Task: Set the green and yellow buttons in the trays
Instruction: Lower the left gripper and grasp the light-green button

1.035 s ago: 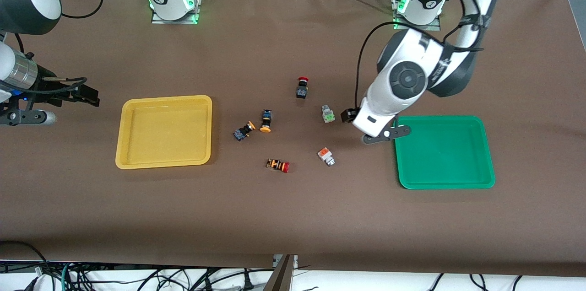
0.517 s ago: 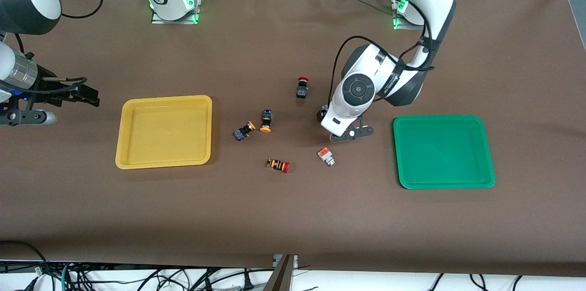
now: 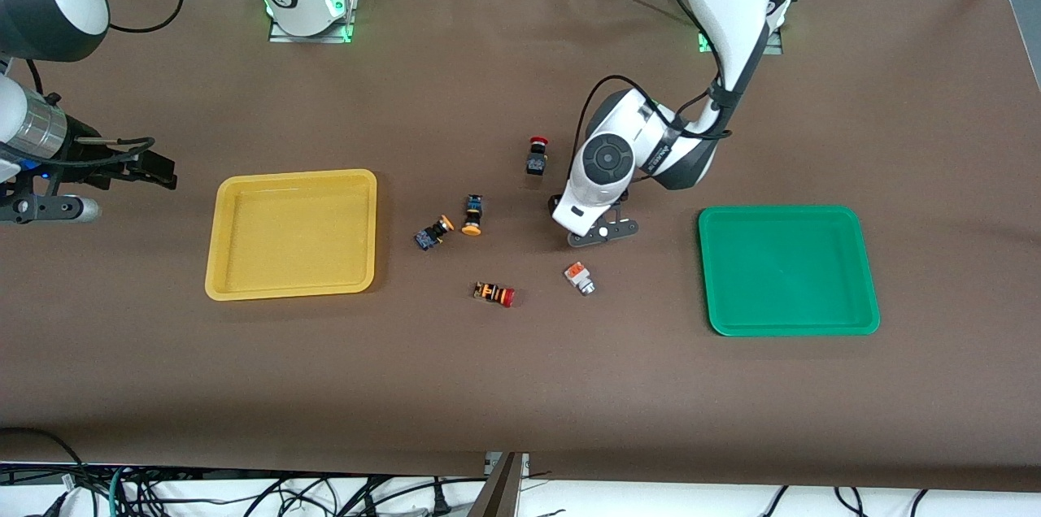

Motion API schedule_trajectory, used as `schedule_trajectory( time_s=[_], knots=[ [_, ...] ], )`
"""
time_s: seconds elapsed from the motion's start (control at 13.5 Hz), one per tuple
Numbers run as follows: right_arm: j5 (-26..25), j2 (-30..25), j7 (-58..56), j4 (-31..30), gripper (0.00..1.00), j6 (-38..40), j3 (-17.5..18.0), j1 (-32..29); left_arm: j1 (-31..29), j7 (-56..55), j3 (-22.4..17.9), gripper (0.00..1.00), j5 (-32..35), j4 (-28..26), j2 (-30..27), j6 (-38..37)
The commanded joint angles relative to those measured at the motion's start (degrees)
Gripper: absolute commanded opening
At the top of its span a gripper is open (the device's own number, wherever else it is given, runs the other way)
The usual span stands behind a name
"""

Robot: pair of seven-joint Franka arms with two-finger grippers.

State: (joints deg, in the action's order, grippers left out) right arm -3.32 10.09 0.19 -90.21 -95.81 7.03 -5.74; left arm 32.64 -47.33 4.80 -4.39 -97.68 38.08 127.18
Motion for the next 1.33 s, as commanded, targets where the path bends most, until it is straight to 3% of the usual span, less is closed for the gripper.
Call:
schedule_trajectory(
  time_s=[0.0,0.07,0.15,0.3,0.44,0.74,0.89,1.26],
  knots=[
    [0.68,-0.42,0.78,-0.15,0.99,0.36,0.00,0.03,0.93,-1.71,-0.49,1.00,0.96,-0.58,0.94,2.11],
    [0.68,-0.42,0.78,-0.15,0.99,0.36,0.00,0.03,0.93,-1.71,-0.49,0.99,1.05,-0.67,1.03,2.11],
    [0.59,-0.42,0.78,-0.15,0.99,0.36,0.00,0.03,1.19,-1.71,-0.40,0.85,1.05,-0.67,1.21,2.11],
    [0.68,-0.42,0.78,-0.15,0.99,0.36,0.00,0.03,1.54,-1.71,-0.49,0.40,1.05,-0.67,1.56,2.11],
    [0.68,-0.42,0.78,-0.15,0.99,0.36,0.00,0.03,1.46,-1.63,-0.49,0.13,1.05,-0.67,1.47,2.02],
    [0.59,-0.42,0.78,-0.15,0.99,0.36,0.00,0.03,0.84,-0.40,-0.75,0.04,1.22,-0.41,0.07,-0.25],
    [0.68,-0.42,0.86,-0.15,0.99,0.36,0.00,0.03,-0.21,0.91,-1.10,0.04,1.22,0.29,-2.64,-6.47],
    [0.59,-0.42,0.86,-0.15,0.99,0.36,0.09,0.03,-9.95,18.72,-1.02,0.05,1.22,2.57,-10.56,-21.59]
  ],
)
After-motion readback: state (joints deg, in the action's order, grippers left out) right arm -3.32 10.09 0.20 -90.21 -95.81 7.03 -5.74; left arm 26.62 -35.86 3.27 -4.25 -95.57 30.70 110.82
